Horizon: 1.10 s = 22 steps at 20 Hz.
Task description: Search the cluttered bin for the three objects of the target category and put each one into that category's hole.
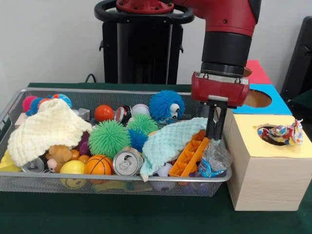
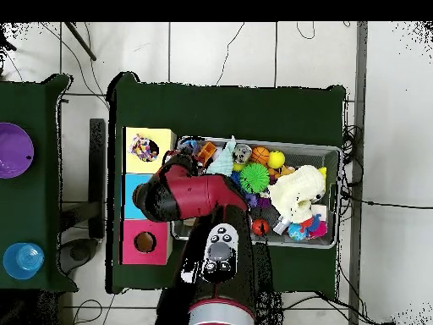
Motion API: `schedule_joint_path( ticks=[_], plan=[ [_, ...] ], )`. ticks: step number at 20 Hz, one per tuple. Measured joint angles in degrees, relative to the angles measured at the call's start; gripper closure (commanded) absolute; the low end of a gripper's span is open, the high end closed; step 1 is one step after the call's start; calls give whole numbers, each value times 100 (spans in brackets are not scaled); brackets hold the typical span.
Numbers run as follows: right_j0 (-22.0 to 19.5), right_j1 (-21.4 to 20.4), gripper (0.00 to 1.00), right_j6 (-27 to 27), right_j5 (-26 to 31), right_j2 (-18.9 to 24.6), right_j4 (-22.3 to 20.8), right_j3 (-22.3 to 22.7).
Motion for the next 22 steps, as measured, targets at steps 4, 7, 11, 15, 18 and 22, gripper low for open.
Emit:
schedule_joint_path(
  ticks=[4, 7, 11, 15, 18, 22],
  plan=[
    [-204, -149, 100, 0, -28, 220, -528, 52],
    [-389, -264, 100, 0, -47, 382, -985, 60],
    [-548, -368, 100, 0, -46, 506, -1340, 61],
    [-628, -462, 100, 0, -46, 624, -1527, 61],
    [-628, -548, 100, 0, -46, 688, -1597, 61],
    [-629, -635, 100, 0, -46, 767, -1619, 61]
  ],
)
